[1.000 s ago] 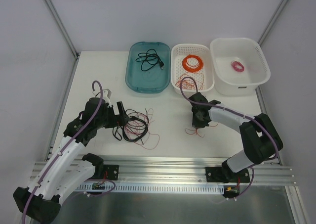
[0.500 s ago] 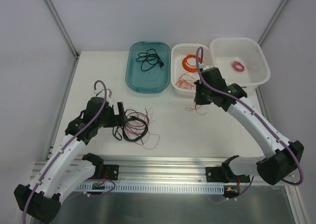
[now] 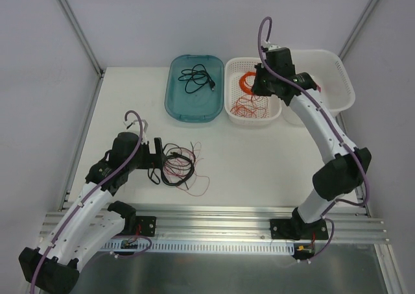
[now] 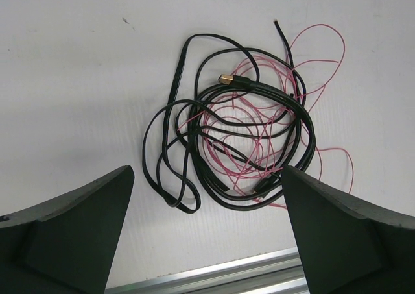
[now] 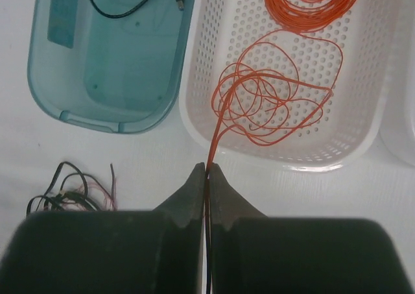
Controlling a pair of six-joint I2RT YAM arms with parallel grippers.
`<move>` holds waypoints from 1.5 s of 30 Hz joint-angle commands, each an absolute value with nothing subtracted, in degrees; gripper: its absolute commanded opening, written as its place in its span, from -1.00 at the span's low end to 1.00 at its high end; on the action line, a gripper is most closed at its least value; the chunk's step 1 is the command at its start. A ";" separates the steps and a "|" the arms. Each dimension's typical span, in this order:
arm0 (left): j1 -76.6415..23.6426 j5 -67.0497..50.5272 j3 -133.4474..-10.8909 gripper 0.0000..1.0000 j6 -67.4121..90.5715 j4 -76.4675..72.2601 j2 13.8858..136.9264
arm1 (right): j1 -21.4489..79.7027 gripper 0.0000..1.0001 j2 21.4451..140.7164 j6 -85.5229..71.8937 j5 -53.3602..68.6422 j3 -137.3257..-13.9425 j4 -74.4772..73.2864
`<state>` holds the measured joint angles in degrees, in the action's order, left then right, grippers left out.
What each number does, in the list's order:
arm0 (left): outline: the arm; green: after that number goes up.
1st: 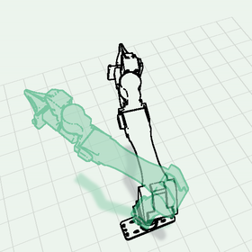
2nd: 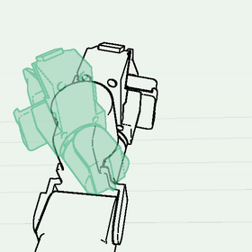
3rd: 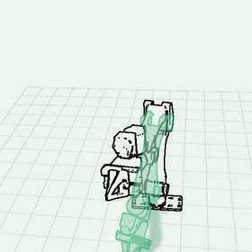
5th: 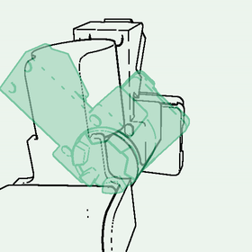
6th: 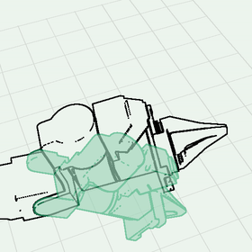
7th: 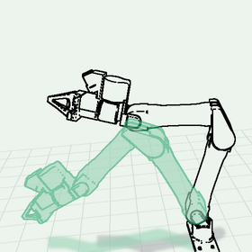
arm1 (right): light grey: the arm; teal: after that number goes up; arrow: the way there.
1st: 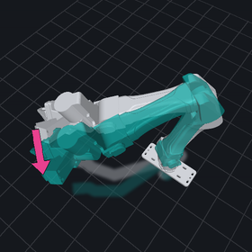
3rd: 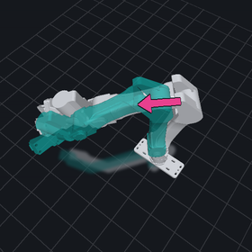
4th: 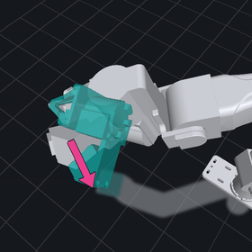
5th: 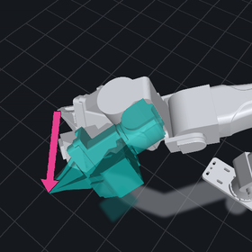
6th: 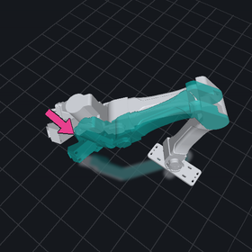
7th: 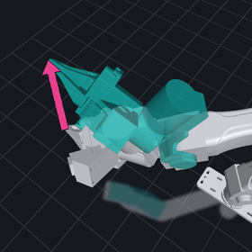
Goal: Untangle the cables
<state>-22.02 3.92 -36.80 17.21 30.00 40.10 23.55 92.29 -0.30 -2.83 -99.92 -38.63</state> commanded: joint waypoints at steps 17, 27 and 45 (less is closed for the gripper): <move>-21.53 4.13 -36.74 0.98 15.47 27.16 39.46 | 18.37 -0.42 115.66 -21.44 -13.72 -103.63 -33.57; -21.53 3.08 -36.74 0.98 15.21 27.16 39.55 | 18.81 0.78 100.13 -16.09 -7.30 -92.38 -31.29; -23.46 -11.34 -37.62 0.78 21.09 25.49 47.81 | 33.30 0.93 73.66 -10.81 8.17 -64.79 -25.93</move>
<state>-22.26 -8.05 -36.80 18.74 27.57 46.89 30.41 75.90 -11.68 4.75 -67.77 -28.42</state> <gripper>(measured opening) 0.901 0.969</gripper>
